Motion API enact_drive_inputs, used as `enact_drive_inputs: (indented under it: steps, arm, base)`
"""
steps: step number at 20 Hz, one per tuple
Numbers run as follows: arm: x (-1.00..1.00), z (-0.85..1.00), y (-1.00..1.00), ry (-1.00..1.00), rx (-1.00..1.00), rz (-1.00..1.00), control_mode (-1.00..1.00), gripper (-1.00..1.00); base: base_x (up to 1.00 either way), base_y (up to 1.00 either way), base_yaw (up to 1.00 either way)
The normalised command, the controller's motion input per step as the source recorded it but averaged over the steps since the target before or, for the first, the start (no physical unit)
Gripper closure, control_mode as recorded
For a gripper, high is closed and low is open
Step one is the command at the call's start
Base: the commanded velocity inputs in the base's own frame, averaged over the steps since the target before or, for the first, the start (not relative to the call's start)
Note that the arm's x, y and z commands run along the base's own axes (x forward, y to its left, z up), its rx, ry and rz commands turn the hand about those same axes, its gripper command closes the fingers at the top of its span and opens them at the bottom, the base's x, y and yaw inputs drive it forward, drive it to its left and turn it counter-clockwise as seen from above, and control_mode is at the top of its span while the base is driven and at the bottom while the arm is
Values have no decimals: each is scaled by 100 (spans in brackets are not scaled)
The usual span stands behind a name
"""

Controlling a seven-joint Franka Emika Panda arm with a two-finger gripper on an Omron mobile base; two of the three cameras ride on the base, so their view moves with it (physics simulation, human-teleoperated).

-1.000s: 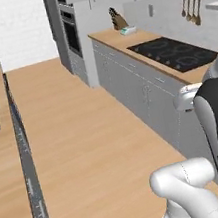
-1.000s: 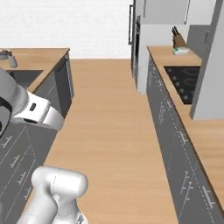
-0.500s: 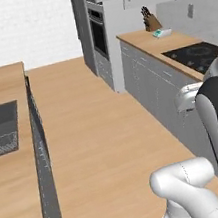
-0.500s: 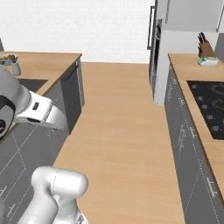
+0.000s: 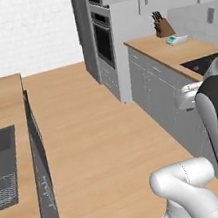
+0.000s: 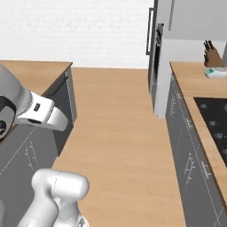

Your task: Gather all objects into one cabinet and sort the glasses and bowls to opposite sides.

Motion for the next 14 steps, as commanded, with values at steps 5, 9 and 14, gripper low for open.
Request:
enact_drive_inputs:
  steps: [5, 9, 14]
  arm:
    - [0, 0, 0, 0, 0, 0, 100, -100]
    - [0, 0, 0, 0, 0, 0, 100, -100]
    - [0, 0, 0, 0, 0, 0, 100, -100]
  base:
    - [100, 0, -7]
    - [100, 0, -8]
    - [100, 0, -8]
